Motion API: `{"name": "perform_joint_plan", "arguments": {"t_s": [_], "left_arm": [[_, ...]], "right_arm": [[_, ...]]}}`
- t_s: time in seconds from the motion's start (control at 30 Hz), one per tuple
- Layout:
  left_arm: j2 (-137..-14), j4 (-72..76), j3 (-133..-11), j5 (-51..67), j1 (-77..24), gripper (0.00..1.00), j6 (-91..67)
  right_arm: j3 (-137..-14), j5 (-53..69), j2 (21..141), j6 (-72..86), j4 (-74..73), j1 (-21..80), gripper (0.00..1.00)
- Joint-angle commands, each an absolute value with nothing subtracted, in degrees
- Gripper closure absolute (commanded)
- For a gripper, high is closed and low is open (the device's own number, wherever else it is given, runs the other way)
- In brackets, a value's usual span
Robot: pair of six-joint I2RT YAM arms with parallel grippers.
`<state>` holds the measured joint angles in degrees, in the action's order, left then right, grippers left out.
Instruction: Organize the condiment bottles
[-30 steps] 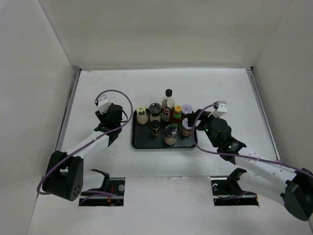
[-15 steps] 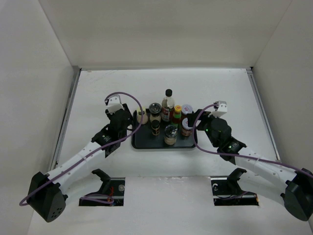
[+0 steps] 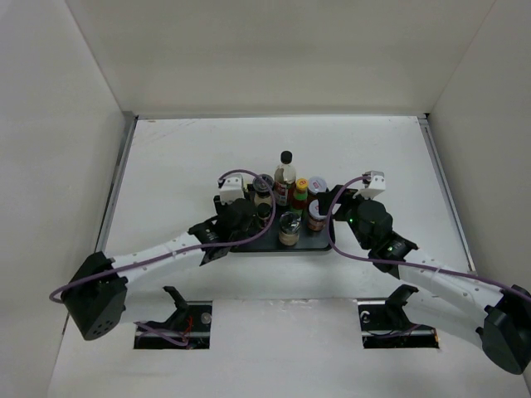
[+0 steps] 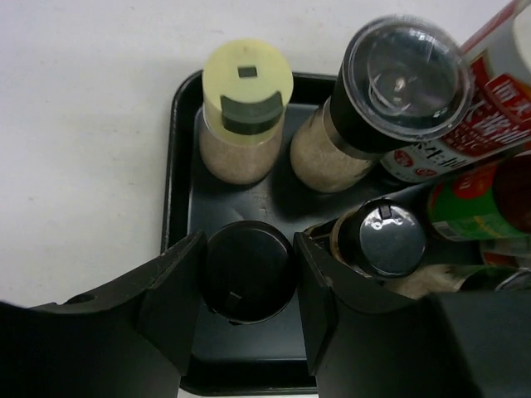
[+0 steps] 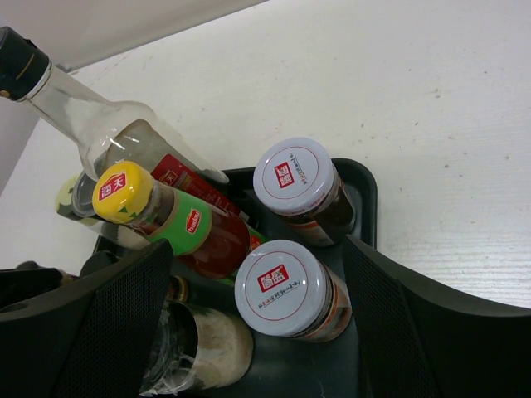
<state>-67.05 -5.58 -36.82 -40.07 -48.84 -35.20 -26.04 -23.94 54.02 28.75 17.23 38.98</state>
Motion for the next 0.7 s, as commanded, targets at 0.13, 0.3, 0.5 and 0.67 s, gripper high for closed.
{"name": "perform_joint_plan", "arguments": {"t_s": [0.13, 0.3, 0.5, 0.67], "left_arm": [[-72.6, 2.5, -38.9, -41.3, -49.6, 0.71, -35.8], [-73.3, 3.0, -37.3, -41.9, -50.0, 0.61, -36.7], [-71.1, 3.2, -37.4, -41.9, -50.4, 0.36, -35.8], [-66.5, 3.1, -38.3, -42.6, -50.6, 0.0, -33.3]], "right_arm": [[-26.4, -24.3, 53.0, 28.8, 19.9, 39.0, 0.14], [-26.4, -24.3, 52.6, 28.8, 19.9, 39.0, 0.13], [-26.4, -24.3, 52.8, 28.9, 20.0, 39.0, 0.1], [-26.2, -24.4, 52.4, 29.0, 20.1, 39.0, 0.08]]}}
